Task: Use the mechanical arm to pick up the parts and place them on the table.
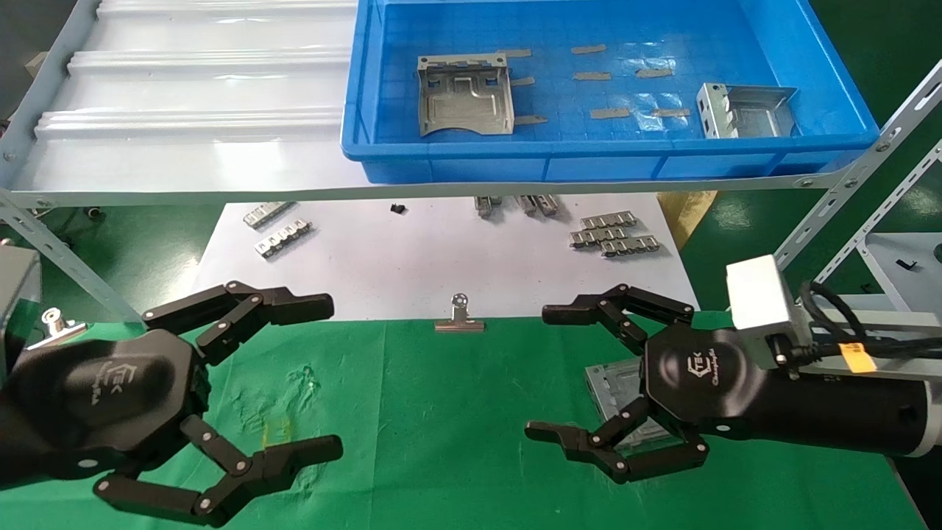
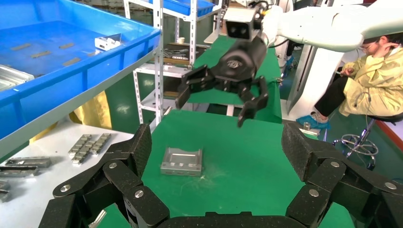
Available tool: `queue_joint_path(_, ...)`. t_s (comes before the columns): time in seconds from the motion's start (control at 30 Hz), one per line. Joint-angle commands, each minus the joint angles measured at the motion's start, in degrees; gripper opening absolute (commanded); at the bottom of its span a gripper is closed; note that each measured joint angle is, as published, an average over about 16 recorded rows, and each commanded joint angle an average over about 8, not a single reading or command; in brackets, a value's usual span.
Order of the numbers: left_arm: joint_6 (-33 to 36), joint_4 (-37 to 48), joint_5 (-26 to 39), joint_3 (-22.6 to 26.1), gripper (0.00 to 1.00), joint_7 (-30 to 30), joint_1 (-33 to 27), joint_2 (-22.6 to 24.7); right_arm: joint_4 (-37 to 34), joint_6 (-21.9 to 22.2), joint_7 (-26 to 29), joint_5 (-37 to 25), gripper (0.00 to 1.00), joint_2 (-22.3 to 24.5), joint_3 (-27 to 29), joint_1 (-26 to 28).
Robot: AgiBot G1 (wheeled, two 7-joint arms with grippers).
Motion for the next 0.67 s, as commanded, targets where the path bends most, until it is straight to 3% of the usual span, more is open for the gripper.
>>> queue_joint_path(0.03,0.0,0.0,0.0,0.0,1.0,0.0,0.0,0.0,2.3,0.2,1.5,0.6,1.0,0.7,1.7,-1.4)
queue_joint_path(0.43,0.0,0.0,0.0,0.0,1.0,0.0,0.0,0.0,16.2,1.4,10.5,4.2,1.0,5.2,11.5,-9.4)
queue_joint_path(0.67,0.0,0.0,0.0,0.0,1.0,0.0,0.0,0.0,20.6,1.7,13.1,5.4,1.0,6.6,14.7,-12.0)
